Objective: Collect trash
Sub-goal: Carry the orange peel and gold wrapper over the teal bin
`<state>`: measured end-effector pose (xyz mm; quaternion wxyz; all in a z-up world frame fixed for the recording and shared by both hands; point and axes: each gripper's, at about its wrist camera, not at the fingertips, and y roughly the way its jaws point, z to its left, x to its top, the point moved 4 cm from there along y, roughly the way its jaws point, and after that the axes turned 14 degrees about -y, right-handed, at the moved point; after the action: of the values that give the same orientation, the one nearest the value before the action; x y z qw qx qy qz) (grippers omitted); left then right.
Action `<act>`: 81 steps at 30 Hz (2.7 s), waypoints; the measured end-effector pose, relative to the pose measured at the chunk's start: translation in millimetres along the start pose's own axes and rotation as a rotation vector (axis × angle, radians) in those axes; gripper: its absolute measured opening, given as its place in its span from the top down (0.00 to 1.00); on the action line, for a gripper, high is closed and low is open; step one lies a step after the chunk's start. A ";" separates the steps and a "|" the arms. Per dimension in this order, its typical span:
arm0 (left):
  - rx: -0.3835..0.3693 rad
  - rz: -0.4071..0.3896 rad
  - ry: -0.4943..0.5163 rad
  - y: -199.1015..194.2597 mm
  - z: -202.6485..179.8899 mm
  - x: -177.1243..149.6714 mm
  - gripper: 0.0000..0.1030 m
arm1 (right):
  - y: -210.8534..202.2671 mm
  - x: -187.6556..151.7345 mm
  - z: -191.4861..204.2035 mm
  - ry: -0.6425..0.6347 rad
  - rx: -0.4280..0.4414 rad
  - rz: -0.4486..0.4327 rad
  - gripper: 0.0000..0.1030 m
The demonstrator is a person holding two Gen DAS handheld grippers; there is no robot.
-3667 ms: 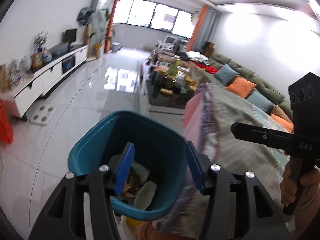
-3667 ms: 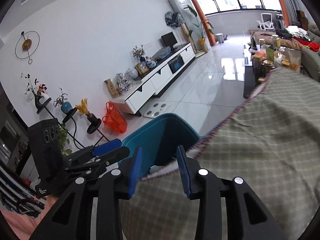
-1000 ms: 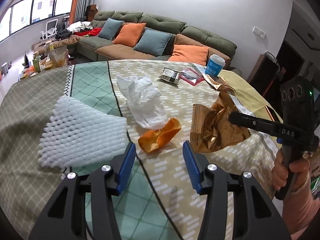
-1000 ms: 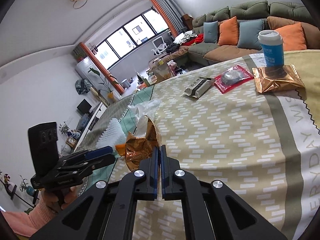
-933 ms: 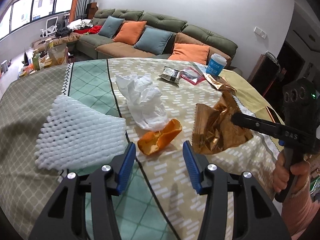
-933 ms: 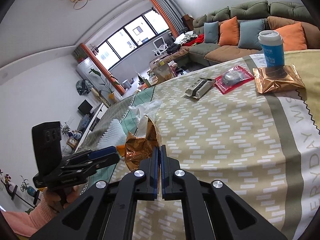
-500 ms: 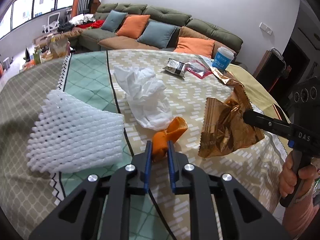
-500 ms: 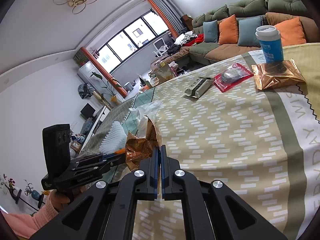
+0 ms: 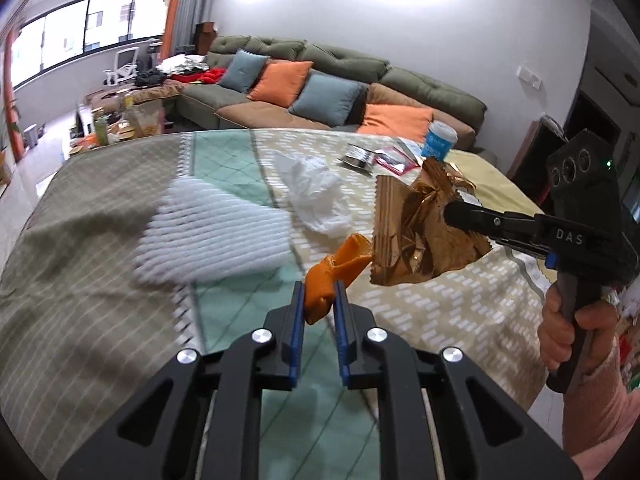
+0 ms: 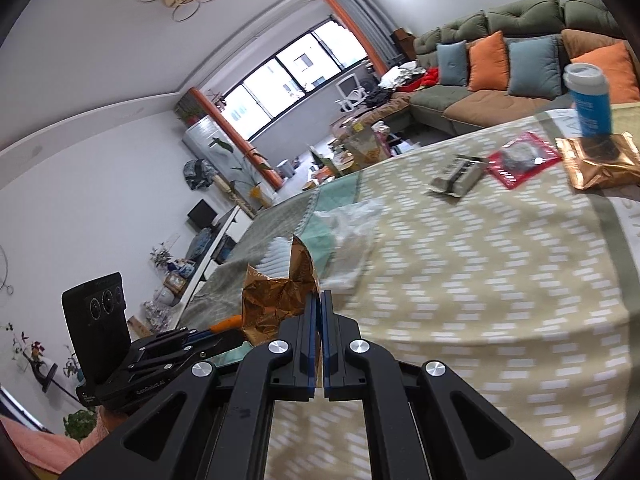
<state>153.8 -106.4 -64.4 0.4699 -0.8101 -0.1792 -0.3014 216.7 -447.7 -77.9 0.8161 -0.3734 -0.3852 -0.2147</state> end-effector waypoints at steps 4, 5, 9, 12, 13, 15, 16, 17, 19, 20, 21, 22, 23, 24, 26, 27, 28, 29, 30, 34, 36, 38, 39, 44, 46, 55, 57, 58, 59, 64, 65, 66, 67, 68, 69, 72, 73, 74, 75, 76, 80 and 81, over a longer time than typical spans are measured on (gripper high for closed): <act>0.028 -0.035 -0.036 -25.5 21.7 -7.5 0.86 | 10.8 1.8 17.5 -0.020 0.038 0.005 0.97; 0.030 -0.038 -0.043 -29.4 25.1 -8.7 0.86 | 13.3 2.3 21.2 -0.024 0.045 0.008 0.97; 0.057 -0.067 -0.088 -49.6 43.9 -14.4 0.86 | 26.3 2.8 34.5 -0.036 0.084 0.022 0.97; 0.075 -0.087 -0.117 -62.7 58.5 -15.7 0.86 | 36.5 2.3 46.2 -0.048 0.110 0.037 0.97; 0.084 -0.096 -0.128 -67.9 64.0 -17.0 0.86 | 40.6 2.1 51.3 -0.052 0.121 0.043 0.97; 0.097 -0.110 -0.142 -75.5 71.3 -18.8 0.86 | 47.4 2.0 59.2 -0.059 0.135 0.053 0.97; 0.104 -0.117 -0.149 -79.0 74.7 -19.7 0.86 | 51.2 1.7 63.9 -0.063 0.143 0.060 0.97; 0.111 -0.122 -0.154 -82.4 78.6 -20.6 0.86 | 55.6 1.4 68.1 -0.068 0.149 0.066 0.97; 0.122 -0.133 -0.168 -89.5 86.5 -22.3 0.86 | 64.3 0.4 75.9 -0.075 0.163 0.080 0.97; 0.126 -0.137 -0.174 -92.4 89.8 -23.3 0.86 | 66.3 0.2 78.0 -0.077 0.167 0.084 0.97; 0.132 -0.142 -0.184 -95.9 94.5 -24.2 0.86 | 69.1 -0.6 81.0 -0.079 0.172 0.090 0.97; 0.137 -0.146 -0.191 -98.3 97.8 -26.6 0.86 | 73.8 -1.0 84.4 -0.080 0.181 0.097 0.97; 0.142 -0.150 -0.197 -100.8 100.7 -27.5 0.86 | 78.0 -1.3 87.8 -0.081 0.187 0.103 0.97; 0.148 -0.154 -0.203 -103.3 103.9 -28.5 0.86 | 80.6 -1.7 90.0 -0.084 0.191 0.108 0.97; 0.162 -0.164 -0.216 -108.4 111.0 -29.2 0.86 | 87.8 -2.1 97.8 -0.091 0.204 0.121 0.97; 0.168 -0.168 -0.222 -111.1 114.8 -30.0 0.86 | 93.1 -1.2 100.7 -0.095 0.209 0.126 0.97; 0.173 -0.174 -0.230 -114.6 119.4 -31.0 0.86 | 97.2 -1.4 105.2 -0.101 0.215 0.132 0.97; 0.180 -0.178 -0.235 -117.1 122.2 -31.7 0.86 | 101.0 -1.5 109.2 -0.105 0.221 0.138 0.97; 0.187 -0.183 -0.241 -119.4 125.1 -31.9 0.86 | 102.9 -1.0 111.3 -0.107 0.227 0.142 0.97; 0.214 -0.206 -0.264 -131.9 140.3 -33.7 0.85 | 118.5 0.8 125.9 -0.123 0.255 0.164 0.97; 0.224 -0.217 -0.277 -138.1 146.1 -35.7 0.85 | 124.4 0.4 133.9 -0.130 0.266 0.170 0.97; 0.239 -0.227 -0.288 -144.8 153.8 -36.8 0.85 | 130.4 1.7 141.0 -0.136 0.280 0.175 0.97; 0.248 -0.232 -0.293 -147.4 156.8 -37.2 0.86 | 133.1 2.3 144.2 -0.137 0.285 0.176 0.97; 0.288 -0.255 -0.325 -164.2 177.0 -39.0 0.86 | 147.4 4.4 162.4 -0.156 0.318 0.191 0.97; 0.304 -0.265 -0.337 -170.3 184.3 -40.1 0.85 | 152.7 4.2 168.4 -0.163 0.329 0.198 0.97; 0.357 -0.305 -0.384 -192.2 206.5 -45.0 0.85 | 170.2 3.1 197.5 -0.203 0.376 0.221 0.97; 0.368 -0.310 -0.392 -194.7 210.7 -45.5 0.85 | 176.7 4.3 205.8 -0.211 0.385 0.226 0.97; 0.375 -0.313 -0.397 -196.4 213.4 -45.6 0.85 | 178.1 4.6 207.2 -0.214 0.389 0.228 0.97; 0.379 -0.315 -0.402 -197.5 215.4 -45.5 0.86 | 179.6 4.3 209.8 -0.216 0.393 0.230 0.97; 0.406 -0.327 -0.424 -203.3 226.6 -47.5 0.85 | 189.4 3.1 229.5 -0.235 0.407 0.244 0.97; 0.411 -0.328 -0.429 -204.0 229.1 -48.1 0.85 | 190.9 3.4 231.9 -0.238 0.408 0.245 0.97; 0.415 -0.327 -0.432 -203.9 230.3 -48.7 0.85 | 192.5 4.0 234.8 -0.242 0.410 0.245 0.97; 0.421 -0.327 -0.436 -203.9 232.7 -49.0 0.85 | 194.3 4.4 238.2 -0.249 0.412 0.246 0.97; 0.427 -0.326 -0.439 -203.8 235.1 -49.3 0.85 | 196.3 4.7 241.4 -0.253 0.414 0.248 0.97; 0.433 -0.325 -0.441 -203.4 236.2 -49.8 0.85 | 197.3 4.8 243.2 -0.255 0.416 0.249 0.97; 0.449 -0.317 -0.447 -201.6 241.4 -52.1 0.85 | 203.6 5.3 250.4 -0.269 0.423 0.254 0.97; 0.455 -0.316 -0.448 -201.3 242.7 -52.6 0.85 | 205.2 5.6 251.4 -0.271 0.425 0.256 0.97; 0.457 -0.317 -0.452 -201.6 244.1 -52.9 0.85 | 207.2 5.6 253.6 -0.274 0.426 0.258 0.97; 0.458 -0.318 -0.455 -201.7 245.0 -52.9 0.85 | 208.9 5.0 255.5 -0.277 0.428 0.260 0.97; 0.461 -0.321 -0.457 -202.5 246.2 -53.1 0.85 | 210.2 6.2 257.5 -0.279 0.429 0.263 0.97; 0.471 -0.325 -0.465 -202.4 248.4 -52.5 0.85 | 217.1 3.8 264.3 -0.289 0.433 0.274 0.97; 0.475 -0.326 -0.467 -202.6 249.9 -52.8 0.85 | 218.8 3.3 266.1 -0.292 0.434 0.276 0.97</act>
<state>77.7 210.6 -60.9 0.5370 -0.6864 -0.4730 -0.1293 233.7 -104.1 -59.5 0.8344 -0.2662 -0.4809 0.0417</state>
